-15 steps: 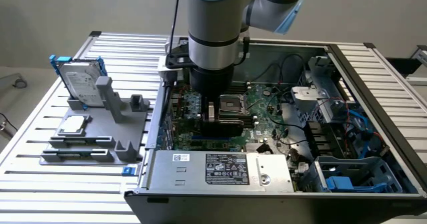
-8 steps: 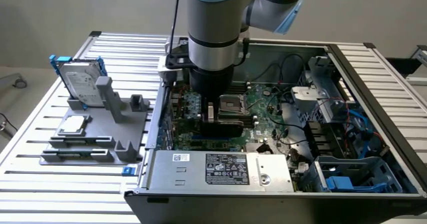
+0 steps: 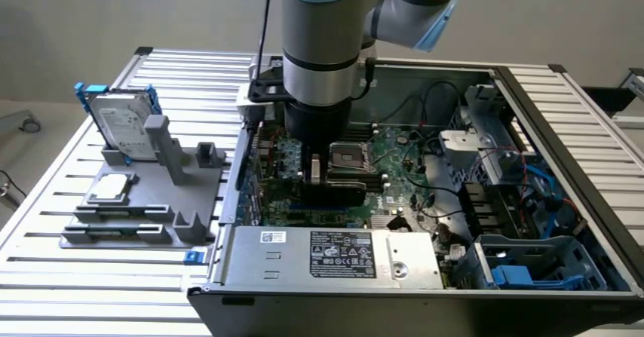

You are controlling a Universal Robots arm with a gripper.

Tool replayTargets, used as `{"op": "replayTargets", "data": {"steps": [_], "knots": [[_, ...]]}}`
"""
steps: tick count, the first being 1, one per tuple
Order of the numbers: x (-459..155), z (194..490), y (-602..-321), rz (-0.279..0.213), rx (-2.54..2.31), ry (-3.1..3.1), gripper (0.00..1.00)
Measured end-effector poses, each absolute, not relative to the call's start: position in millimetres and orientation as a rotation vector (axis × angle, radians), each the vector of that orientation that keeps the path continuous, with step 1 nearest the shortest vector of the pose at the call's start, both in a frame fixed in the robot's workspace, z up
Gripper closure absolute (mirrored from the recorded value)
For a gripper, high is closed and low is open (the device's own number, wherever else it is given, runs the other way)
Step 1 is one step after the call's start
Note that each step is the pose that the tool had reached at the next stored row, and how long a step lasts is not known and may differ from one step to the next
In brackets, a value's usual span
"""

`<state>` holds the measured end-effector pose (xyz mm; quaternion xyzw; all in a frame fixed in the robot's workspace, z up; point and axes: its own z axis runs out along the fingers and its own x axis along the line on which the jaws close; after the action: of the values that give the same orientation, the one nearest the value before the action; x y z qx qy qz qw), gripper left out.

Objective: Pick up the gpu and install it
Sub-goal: 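Insert the gpu into the slot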

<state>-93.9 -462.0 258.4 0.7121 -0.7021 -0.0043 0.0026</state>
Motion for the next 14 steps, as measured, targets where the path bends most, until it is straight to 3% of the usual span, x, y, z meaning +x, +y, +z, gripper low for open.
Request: {"op": "replayTargets", "data": {"steps": [14], "knots": [[-90.0, 258.2, -461.8, -0.029, 2.231, -2.200, 0.74]]}}
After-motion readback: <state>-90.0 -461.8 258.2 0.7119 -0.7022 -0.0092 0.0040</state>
